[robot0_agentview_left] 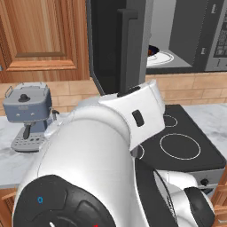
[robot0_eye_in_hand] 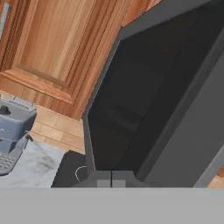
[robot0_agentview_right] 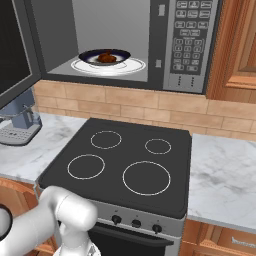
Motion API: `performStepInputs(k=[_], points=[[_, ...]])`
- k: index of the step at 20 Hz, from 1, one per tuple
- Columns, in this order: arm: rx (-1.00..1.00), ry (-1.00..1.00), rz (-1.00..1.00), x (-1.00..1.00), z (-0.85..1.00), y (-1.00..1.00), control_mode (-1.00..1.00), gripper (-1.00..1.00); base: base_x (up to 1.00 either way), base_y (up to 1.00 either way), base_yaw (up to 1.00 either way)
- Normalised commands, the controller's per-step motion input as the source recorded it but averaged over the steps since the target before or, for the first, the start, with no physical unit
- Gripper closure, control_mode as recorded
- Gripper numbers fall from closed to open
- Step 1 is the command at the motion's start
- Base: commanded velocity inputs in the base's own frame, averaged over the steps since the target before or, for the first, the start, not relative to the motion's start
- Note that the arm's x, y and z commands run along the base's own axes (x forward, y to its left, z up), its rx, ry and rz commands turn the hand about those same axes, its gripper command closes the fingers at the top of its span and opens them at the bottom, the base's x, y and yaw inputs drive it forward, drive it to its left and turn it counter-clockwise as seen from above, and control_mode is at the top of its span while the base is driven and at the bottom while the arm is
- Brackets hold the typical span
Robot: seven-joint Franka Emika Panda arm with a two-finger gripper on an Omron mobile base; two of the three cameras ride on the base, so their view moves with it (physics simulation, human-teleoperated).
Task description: Transport the chicken drumstick from the fridge to the microwave and turn on the microwave.
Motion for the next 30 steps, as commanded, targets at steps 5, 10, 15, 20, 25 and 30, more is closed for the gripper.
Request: performStepInputs(k=[5, 10, 15, 20, 25, 30], points=[[-0.07, 0.00, -0.15, 0.29, -0.28, 0.31, -1.00, 1.00, 0.00, 0.00, 0.00], [-0.06, 0.00, -0.15, 0.37, -0.28, 0.20, -1.00, 1.00, 0.00, 0.00, 0.00], [-0.10, 0.00, -0.15, 0.46, -0.35, 0.01, -1.00, 1.00, 0.00, 0.00, 0.00], [-0.09, 0.00, -0.16, 0.47, -0.30, 0.00, -1.00, 1.00, 0.00, 0.00, 0.00], [-0.07, 0.00, -0.15, 0.43, -0.26, 0.05, -1.00, 1.00, 0.00, 0.00, 0.00], [-0.08, 0.00, -0.14, 0.44, -0.25, 0.07, -1.00, 1.00, 0.00, 0.00, 0.00]])
